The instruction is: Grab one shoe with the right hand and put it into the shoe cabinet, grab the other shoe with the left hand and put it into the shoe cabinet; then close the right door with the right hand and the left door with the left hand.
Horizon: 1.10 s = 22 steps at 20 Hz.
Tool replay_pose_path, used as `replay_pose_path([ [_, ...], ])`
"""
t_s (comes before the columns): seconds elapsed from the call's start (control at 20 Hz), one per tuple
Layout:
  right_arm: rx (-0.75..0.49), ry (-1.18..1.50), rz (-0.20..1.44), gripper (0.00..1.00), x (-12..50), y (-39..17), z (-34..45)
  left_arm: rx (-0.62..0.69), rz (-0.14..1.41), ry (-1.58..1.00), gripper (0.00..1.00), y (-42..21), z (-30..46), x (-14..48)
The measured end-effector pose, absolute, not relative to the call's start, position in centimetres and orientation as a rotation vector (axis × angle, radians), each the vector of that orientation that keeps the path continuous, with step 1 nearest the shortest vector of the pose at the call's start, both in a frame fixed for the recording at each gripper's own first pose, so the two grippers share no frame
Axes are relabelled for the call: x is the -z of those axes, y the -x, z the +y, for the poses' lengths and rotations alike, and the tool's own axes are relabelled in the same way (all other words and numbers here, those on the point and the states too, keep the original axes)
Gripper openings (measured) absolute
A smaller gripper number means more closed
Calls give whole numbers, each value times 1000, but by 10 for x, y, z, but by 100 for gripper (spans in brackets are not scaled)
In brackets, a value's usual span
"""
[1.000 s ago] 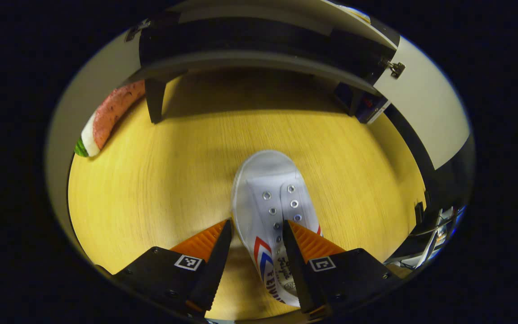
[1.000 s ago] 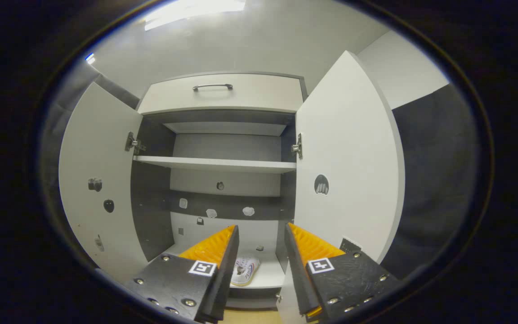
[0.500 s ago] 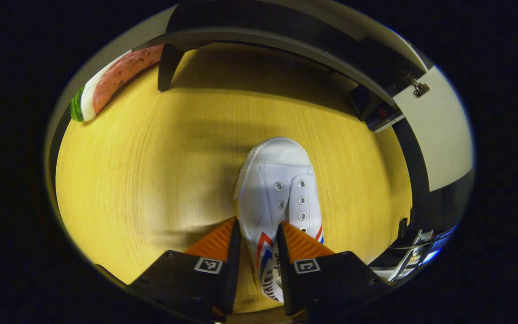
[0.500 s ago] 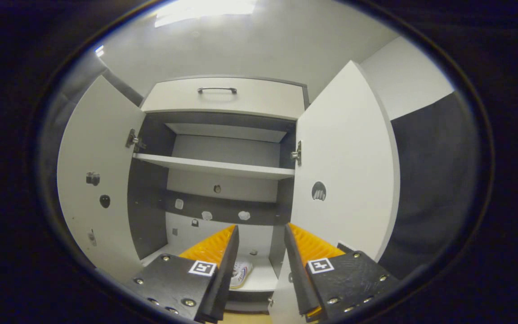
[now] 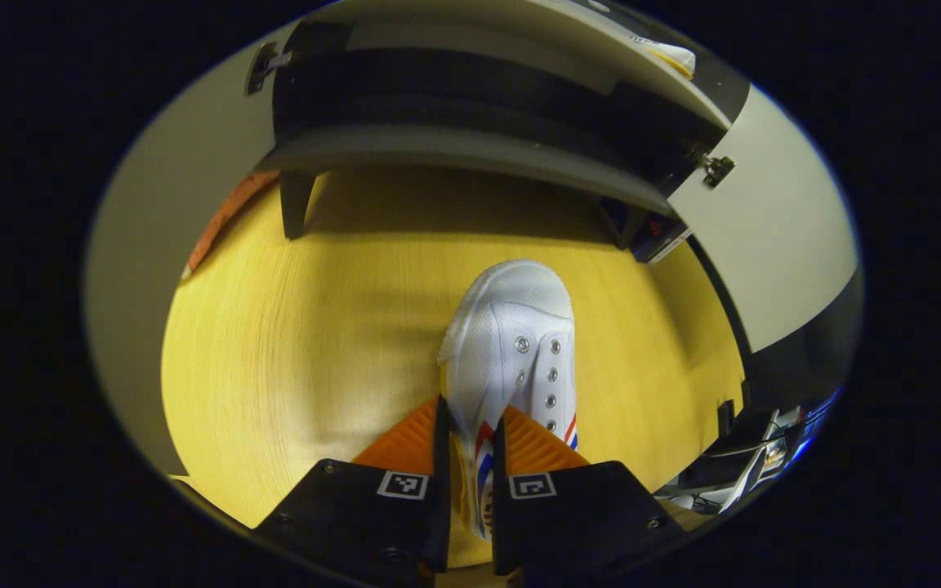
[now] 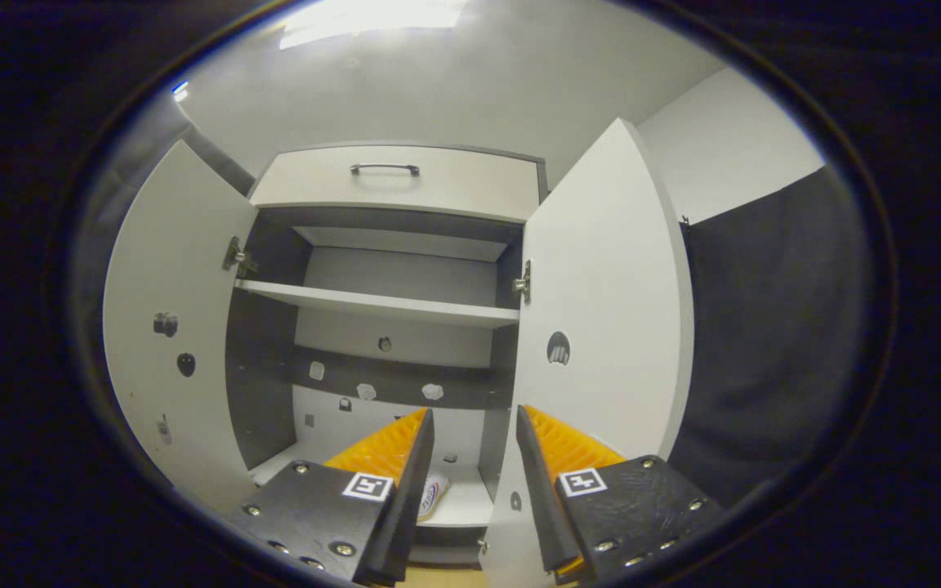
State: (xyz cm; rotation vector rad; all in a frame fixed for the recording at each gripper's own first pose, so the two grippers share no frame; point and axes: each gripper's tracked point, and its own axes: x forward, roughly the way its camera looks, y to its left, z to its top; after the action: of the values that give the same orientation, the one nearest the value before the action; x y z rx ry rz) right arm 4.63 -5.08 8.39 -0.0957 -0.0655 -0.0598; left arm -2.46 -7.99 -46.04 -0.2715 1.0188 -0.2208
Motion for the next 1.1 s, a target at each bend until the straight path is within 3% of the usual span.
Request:
replay_pose_path([
  [0.35,81,104,-67,55,-86,-30,-64,251,766,326,22,-27,-90,336],
  [0.55,93,92,-69,59,-86,-27,-71,265,629,352,21,-54,-79,262],
  [0.7,91,79,-72,55,-86,-24,-74,273,522,371,22,-77,-70,211],
  [0.9,83,73,-71,59,-83,-23,-74,249,418,340,21,-136,-60,166],
  [1.0,83,74,-65,55,-81,-23,-75,239,376,346,24,-160,-53,143],
  [1.1,85,72,-57,55,-78,-24,-76,227,346,352,21,-182,-45,125],
])
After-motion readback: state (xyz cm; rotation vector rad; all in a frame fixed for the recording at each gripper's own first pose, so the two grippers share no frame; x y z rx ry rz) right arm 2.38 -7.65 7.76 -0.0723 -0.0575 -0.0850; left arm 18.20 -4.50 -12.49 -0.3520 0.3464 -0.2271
